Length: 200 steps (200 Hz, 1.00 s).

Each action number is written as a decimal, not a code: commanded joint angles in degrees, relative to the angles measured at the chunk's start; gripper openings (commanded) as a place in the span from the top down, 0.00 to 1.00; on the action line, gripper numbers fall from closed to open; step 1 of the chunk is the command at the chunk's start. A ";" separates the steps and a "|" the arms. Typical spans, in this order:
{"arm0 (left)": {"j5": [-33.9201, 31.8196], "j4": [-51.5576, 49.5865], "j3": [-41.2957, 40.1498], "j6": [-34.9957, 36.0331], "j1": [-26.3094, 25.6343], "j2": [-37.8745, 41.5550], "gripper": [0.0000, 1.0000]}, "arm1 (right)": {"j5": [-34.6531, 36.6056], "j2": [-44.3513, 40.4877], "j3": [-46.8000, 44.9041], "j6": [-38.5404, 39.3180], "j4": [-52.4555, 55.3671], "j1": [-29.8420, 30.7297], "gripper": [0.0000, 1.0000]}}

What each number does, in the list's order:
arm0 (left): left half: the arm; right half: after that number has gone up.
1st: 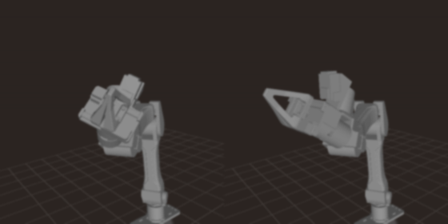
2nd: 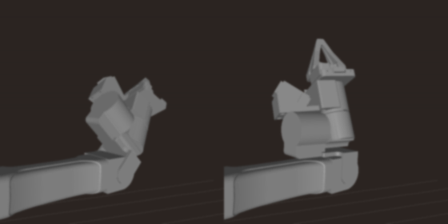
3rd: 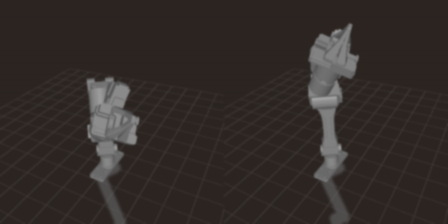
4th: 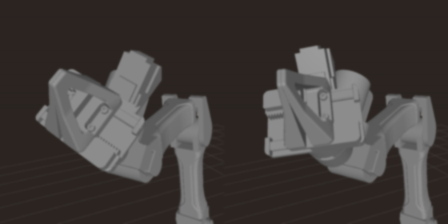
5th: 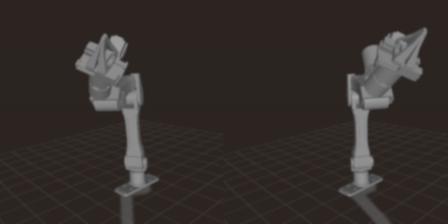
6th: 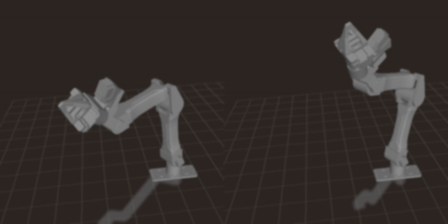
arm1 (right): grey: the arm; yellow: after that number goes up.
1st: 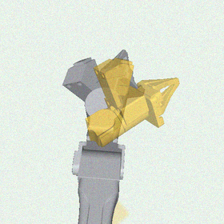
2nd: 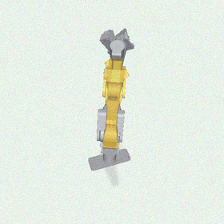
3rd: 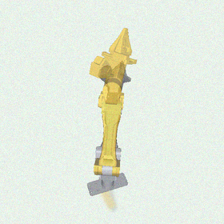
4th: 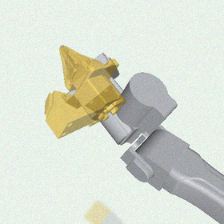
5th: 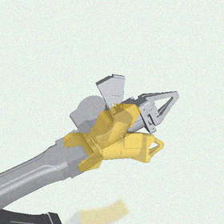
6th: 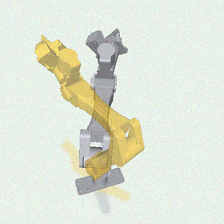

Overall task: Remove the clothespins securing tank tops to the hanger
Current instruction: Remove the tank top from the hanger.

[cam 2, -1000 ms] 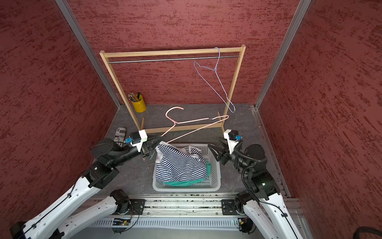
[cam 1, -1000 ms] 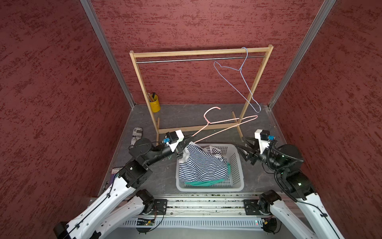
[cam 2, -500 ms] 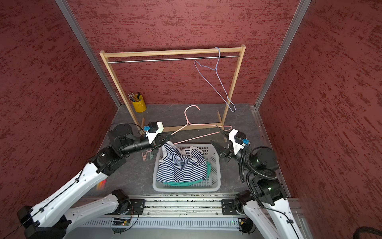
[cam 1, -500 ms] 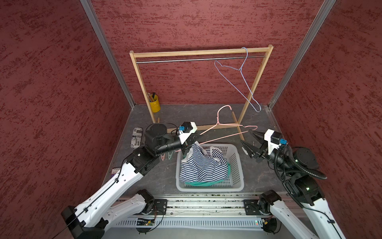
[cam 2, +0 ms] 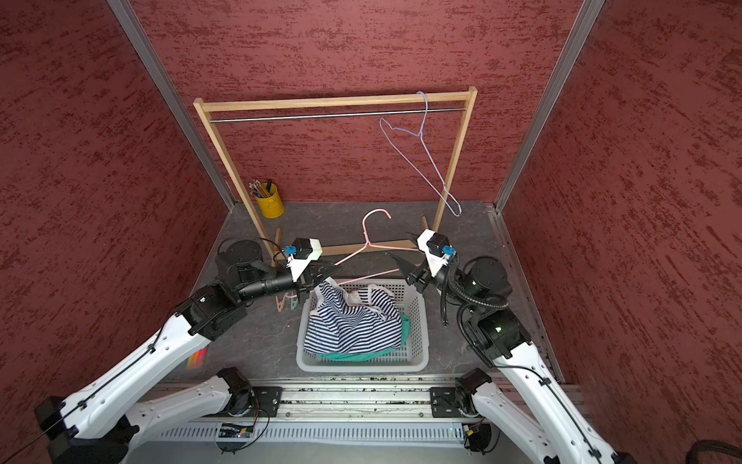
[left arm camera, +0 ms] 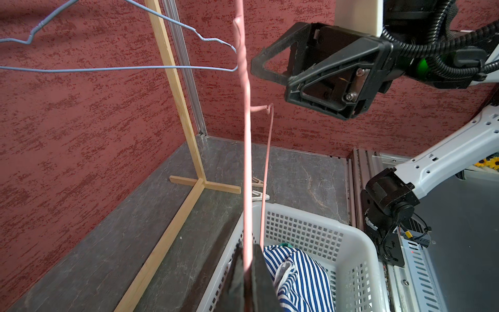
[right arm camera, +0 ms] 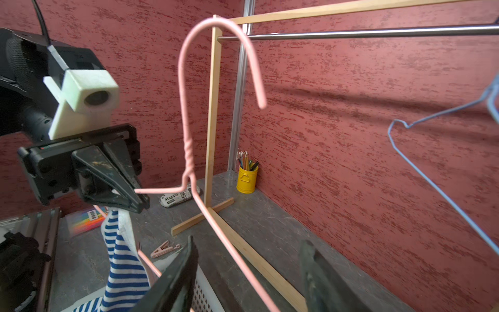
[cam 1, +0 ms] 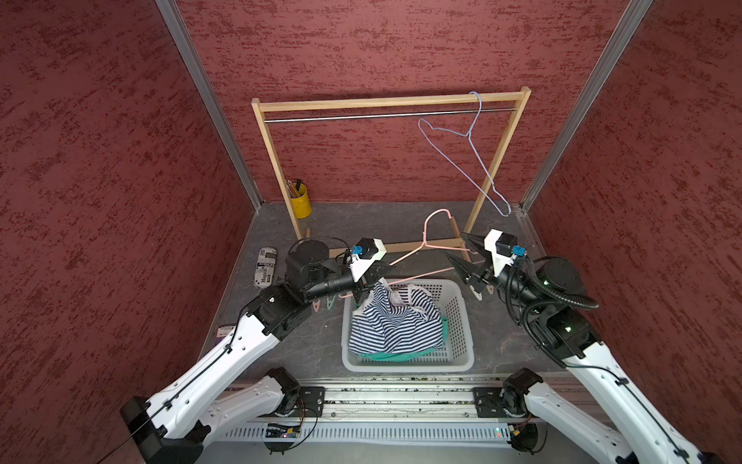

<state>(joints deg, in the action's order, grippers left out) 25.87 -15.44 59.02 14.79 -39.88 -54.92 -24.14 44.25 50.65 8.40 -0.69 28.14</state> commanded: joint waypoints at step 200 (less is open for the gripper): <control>-14.80 7.91 -2.69 -1.69 -8.37 0.53 1.00 | 9.29 9.36 4.05 -6.70 -14.78 10.44 0.99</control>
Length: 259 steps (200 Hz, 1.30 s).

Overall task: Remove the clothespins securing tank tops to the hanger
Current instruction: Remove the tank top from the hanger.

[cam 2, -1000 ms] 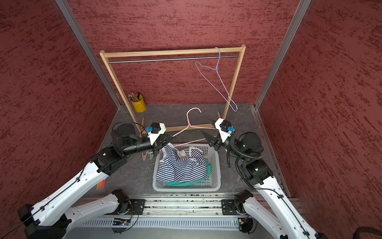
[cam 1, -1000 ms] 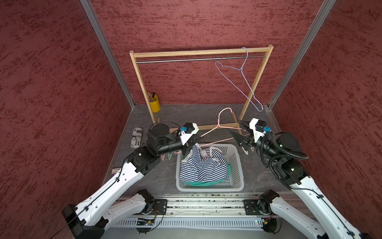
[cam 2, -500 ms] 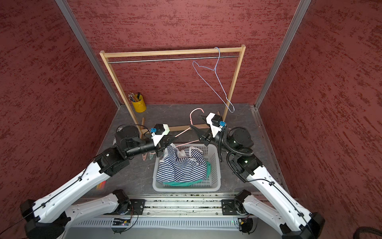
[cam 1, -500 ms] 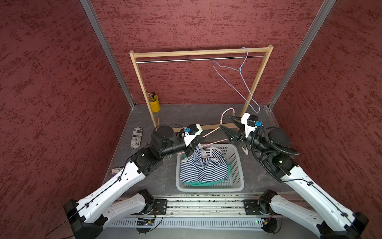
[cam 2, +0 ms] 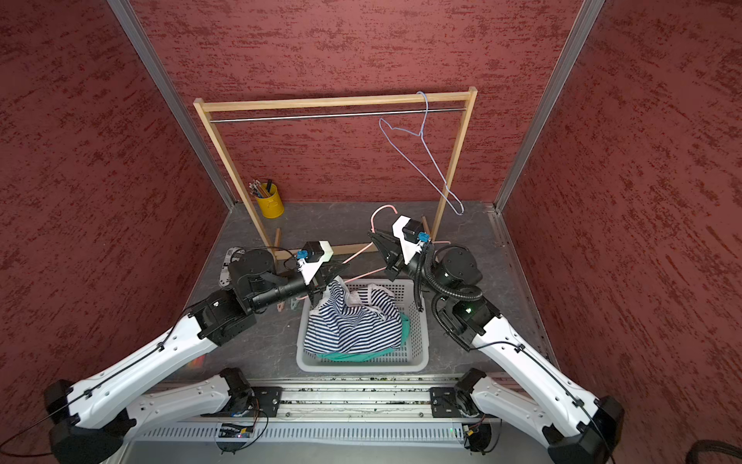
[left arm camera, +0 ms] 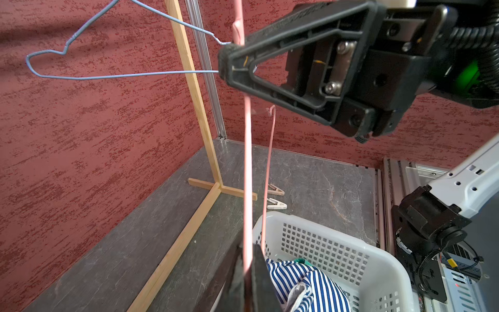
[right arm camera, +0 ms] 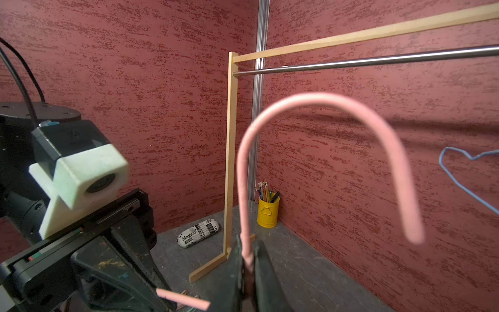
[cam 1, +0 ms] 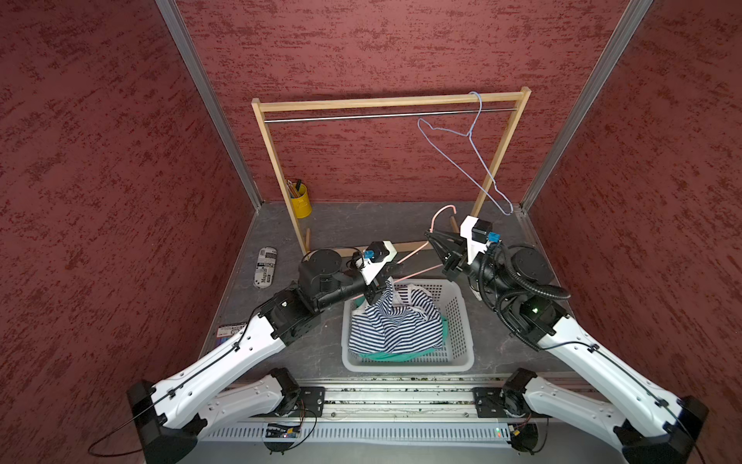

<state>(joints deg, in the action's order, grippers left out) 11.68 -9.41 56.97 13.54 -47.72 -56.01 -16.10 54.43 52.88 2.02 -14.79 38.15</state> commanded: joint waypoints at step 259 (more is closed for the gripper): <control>-7.76 -1.11 -10.59 -3.25 0.62 17.24 0.10 | 17.49 -6.66 4.69 10.02 17.41 0.09 1.00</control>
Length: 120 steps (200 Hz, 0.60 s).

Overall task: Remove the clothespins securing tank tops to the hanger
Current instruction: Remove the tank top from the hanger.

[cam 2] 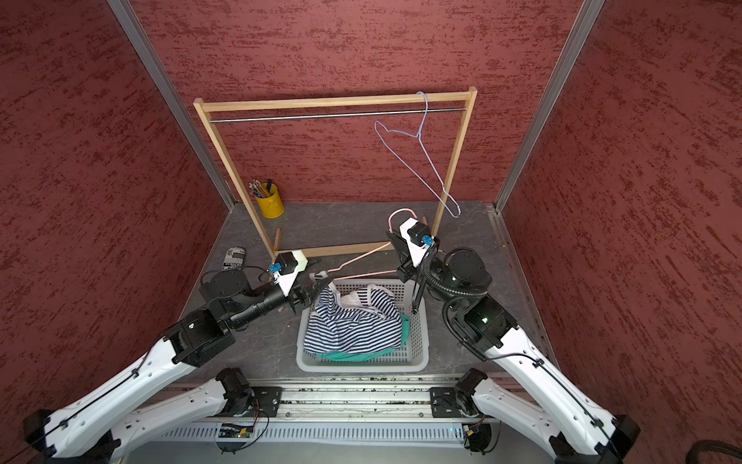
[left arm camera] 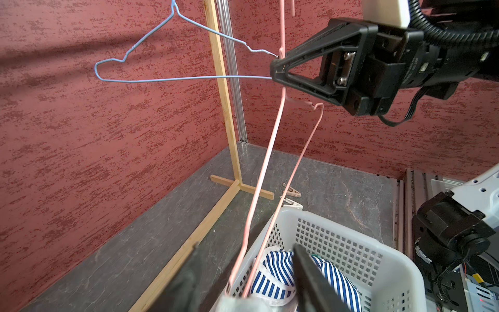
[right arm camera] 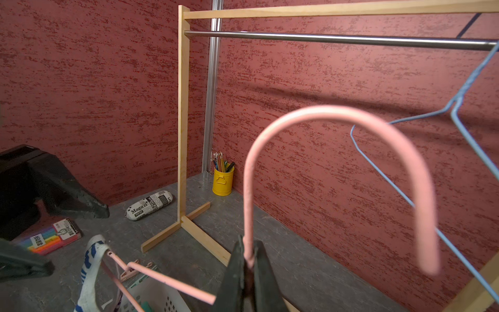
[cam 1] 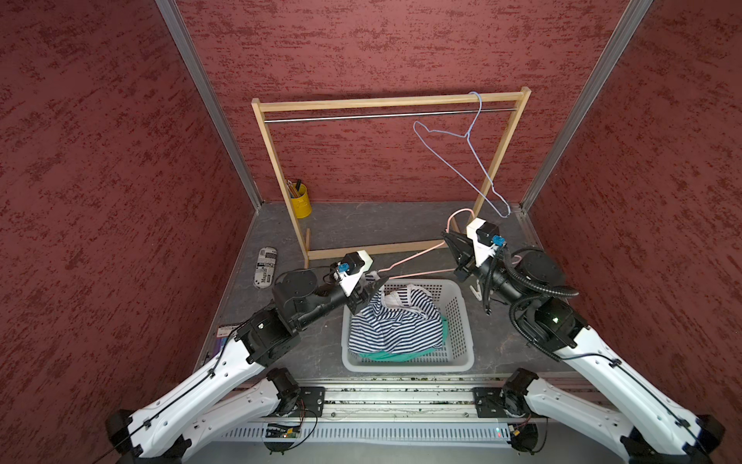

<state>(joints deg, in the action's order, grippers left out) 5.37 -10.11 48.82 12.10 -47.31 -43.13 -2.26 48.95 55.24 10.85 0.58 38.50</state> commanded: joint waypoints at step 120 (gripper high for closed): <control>-27.03 13.49 -13.77 -20.91 -8.14 0.91 0.32 | 8.01 -0.86 2.06 -0.92 -1.23 -0.53 1.00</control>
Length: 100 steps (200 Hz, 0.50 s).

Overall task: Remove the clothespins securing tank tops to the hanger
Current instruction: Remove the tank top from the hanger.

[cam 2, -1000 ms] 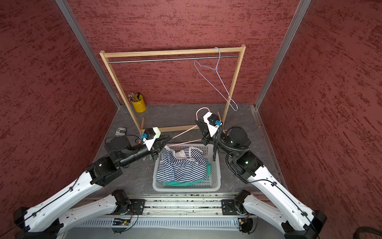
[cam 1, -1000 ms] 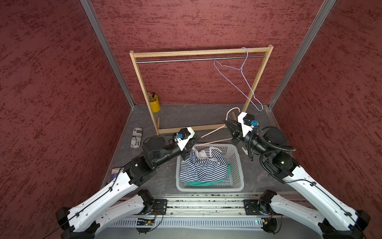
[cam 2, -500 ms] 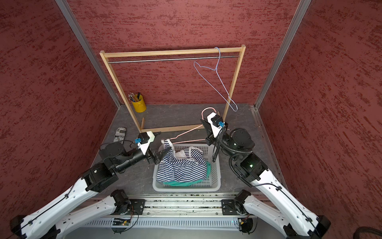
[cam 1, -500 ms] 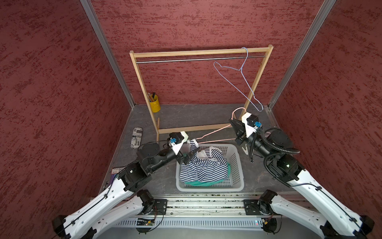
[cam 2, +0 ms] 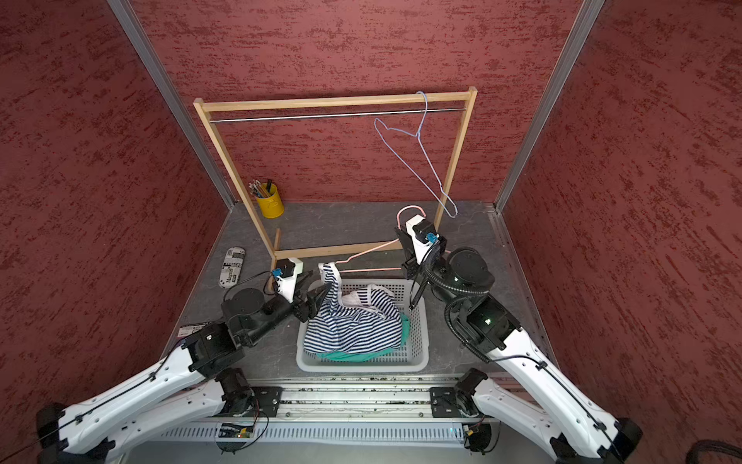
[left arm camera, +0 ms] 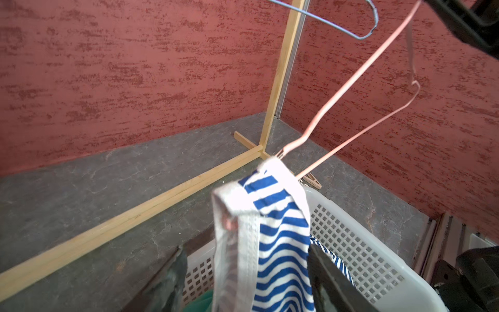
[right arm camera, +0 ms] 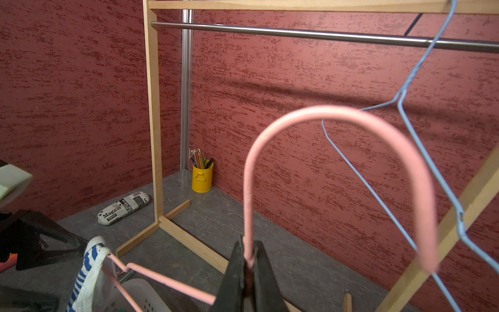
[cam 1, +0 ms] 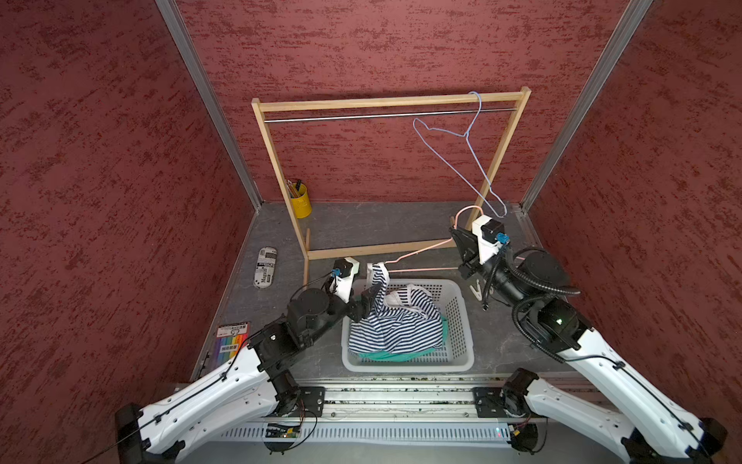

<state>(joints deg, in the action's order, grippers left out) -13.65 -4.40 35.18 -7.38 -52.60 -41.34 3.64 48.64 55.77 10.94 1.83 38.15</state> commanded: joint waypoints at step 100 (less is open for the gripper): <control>-9.93 10.36 3.23 1.27 -6.54 -7.55 0.39 | 2.71 -0.33 1.63 -1.39 -2.86 -0.27 1.00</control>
<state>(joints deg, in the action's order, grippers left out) -22.70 4.32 36.60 -7.05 -58.83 -48.40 5.34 48.86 55.77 10.63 1.56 38.15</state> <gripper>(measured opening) 0.657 0.096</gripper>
